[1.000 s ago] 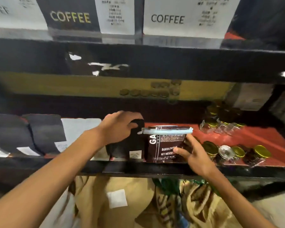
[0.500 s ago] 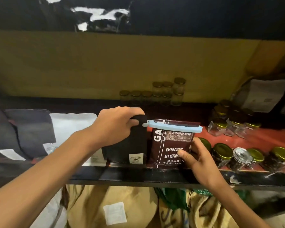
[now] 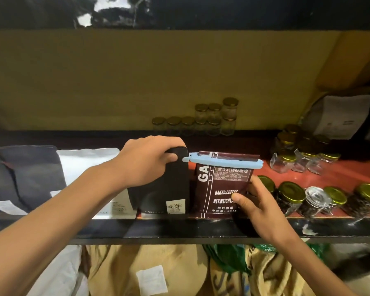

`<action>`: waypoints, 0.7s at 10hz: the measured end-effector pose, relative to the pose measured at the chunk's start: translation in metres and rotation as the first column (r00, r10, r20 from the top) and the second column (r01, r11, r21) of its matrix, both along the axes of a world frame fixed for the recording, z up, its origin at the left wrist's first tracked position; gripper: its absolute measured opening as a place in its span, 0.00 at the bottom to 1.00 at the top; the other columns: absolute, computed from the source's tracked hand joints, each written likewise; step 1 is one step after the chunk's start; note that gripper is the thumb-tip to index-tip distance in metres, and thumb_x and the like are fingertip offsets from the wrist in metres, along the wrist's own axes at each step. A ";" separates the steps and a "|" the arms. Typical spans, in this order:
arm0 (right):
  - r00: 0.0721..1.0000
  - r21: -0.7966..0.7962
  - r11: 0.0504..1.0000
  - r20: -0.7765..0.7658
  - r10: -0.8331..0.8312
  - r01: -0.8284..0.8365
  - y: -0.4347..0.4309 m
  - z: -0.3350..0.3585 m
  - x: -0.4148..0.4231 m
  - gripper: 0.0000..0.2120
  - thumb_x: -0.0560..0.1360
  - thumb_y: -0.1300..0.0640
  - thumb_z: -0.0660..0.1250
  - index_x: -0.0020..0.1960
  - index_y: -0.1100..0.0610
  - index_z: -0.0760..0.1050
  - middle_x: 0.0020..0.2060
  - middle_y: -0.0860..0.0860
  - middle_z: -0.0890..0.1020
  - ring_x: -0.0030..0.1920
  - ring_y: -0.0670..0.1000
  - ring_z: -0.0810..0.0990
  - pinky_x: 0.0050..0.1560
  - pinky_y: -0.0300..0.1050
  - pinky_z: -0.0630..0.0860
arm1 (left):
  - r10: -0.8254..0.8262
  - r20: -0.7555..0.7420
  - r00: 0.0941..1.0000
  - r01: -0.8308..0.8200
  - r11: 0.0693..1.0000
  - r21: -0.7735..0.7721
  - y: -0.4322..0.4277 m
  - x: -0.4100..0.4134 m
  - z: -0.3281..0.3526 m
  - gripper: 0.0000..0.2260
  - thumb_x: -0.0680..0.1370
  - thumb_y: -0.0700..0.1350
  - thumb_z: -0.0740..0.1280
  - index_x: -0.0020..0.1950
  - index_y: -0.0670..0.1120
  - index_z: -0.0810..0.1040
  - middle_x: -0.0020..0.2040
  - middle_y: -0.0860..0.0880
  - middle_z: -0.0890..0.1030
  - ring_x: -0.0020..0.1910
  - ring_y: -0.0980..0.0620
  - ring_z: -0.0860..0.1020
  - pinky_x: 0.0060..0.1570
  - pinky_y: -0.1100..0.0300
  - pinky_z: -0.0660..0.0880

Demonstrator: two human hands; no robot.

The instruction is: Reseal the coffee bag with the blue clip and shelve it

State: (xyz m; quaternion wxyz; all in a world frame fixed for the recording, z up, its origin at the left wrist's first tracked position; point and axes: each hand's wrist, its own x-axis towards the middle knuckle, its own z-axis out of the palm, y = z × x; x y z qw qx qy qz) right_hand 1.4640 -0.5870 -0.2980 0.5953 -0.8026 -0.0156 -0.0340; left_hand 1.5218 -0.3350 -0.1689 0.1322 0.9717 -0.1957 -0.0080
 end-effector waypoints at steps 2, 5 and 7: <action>1.000 -0.003 1.000 -0.006 -0.004 0.004 0.002 -0.006 -0.001 0.19 0.78 0.55 0.64 0.67 0.43 0.68 0.57 0.39 0.82 0.59 0.37 0.78 0.54 0.36 0.77 | -0.027 0.035 0.999 0.028 1.000 -0.010 0.003 0.002 -0.004 0.11 0.82 0.43 0.59 0.54 0.60 0.73 0.48 0.58 0.80 0.49 0.50 0.76 0.44 0.53 0.69; 0.996 0.027 0.999 -0.089 0.027 -0.025 0.005 -0.007 -0.006 0.28 0.79 0.55 0.62 0.74 0.38 0.58 0.62 0.39 0.79 0.60 0.35 0.77 0.47 0.29 0.78 | -0.073 0.082 0.994 0.077 0.996 -0.039 0.004 -0.004 -0.008 0.07 0.81 0.46 0.61 0.55 0.58 0.73 0.45 0.57 0.80 0.46 0.50 0.78 0.46 0.52 0.73; 0.990 0.055 0.995 -0.117 -0.080 0.087 0.009 0.012 -0.020 0.39 0.71 0.45 0.66 0.76 0.34 0.49 0.60 0.32 0.75 0.62 0.40 0.76 0.62 0.41 0.71 | -0.036 0.207 0.978 0.091 0.960 -0.264 0.005 -0.015 -0.011 0.16 0.81 0.49 0.61 0.69 0.56 0.69 0.54 0.61 0.75 0.51 0.62 0.65 0.64 0.56 0.61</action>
